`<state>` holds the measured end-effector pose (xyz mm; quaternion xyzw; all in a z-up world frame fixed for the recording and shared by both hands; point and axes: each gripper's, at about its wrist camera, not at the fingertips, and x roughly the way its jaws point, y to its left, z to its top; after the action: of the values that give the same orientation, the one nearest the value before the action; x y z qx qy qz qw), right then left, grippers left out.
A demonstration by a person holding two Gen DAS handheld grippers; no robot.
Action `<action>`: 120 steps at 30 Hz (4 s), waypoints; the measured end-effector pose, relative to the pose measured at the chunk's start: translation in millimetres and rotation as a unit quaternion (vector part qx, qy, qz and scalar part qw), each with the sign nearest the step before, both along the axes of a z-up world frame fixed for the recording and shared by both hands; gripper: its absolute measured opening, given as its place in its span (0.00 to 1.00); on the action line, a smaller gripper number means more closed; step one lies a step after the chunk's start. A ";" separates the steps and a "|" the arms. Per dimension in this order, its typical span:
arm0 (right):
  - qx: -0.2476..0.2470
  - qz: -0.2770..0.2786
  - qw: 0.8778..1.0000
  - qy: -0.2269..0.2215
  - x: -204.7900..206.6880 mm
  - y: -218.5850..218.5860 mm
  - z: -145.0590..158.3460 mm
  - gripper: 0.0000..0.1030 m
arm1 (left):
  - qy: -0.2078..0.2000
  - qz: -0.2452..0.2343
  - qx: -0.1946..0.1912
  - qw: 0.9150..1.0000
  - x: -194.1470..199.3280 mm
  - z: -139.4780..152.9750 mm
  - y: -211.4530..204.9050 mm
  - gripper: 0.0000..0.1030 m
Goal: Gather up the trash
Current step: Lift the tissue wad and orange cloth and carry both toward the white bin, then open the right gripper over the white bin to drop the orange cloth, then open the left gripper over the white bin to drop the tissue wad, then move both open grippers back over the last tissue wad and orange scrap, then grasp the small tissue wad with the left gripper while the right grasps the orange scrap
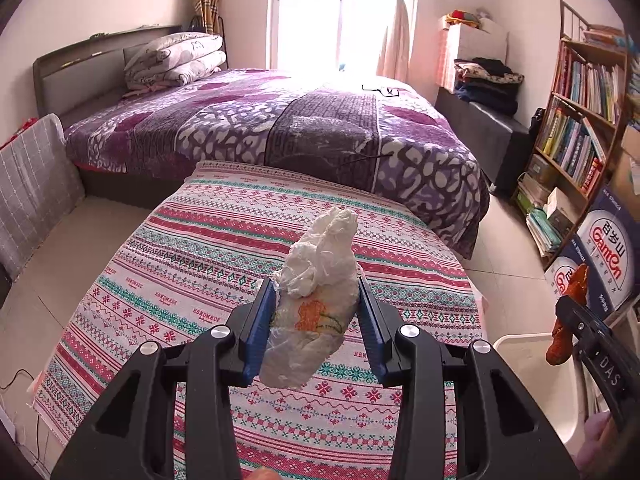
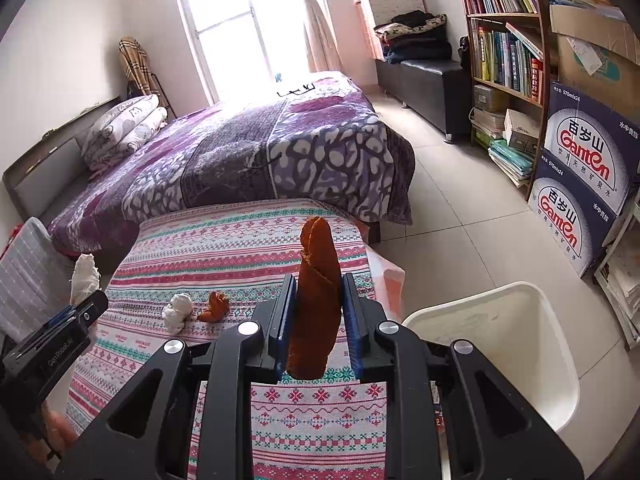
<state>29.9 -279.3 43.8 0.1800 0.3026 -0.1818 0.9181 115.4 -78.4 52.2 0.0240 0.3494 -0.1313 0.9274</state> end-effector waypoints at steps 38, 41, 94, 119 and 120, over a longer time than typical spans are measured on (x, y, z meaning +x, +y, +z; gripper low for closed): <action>0.044 -0.209 0.975 0.054 -88.1 -127.6 -25.6 0.63 | 0.056 -0.153 0.021 0.986 -47.4 -41.6 -125.4 0.40; 0.048 -0.222 0.972 0.053 -98.5 -138.5 -25.4 0.67 | 0.066 -0.170 0.025 0.983 -53.9 -48.9 -139.4 0.40; 0.115 -0.140 0.976 0.125 -16.4 -77.7 -58.0 0.93 | 0.132 -0.065 0.239 0.960 98.6 -133.1 -5.9 0.77; 0.075 0.005 0.985 0.156 80.6 33.6 -101.3 0.93 | 0.196 -0.010 0.068 0.978 164.8 -130.2 59.2 0.35; 0.079 0.004 0.985 0.155 88.7 37.7 -104.3 0.93 | 0.194 0.001 0.060 0.979 165.7 -125.0 66.5 0.35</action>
<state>118.6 -241.6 -60.5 0.2203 0.4550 -0.1791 0.8440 281.1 -11.8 -72.8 0.0535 0.5298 -0.1113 0.8391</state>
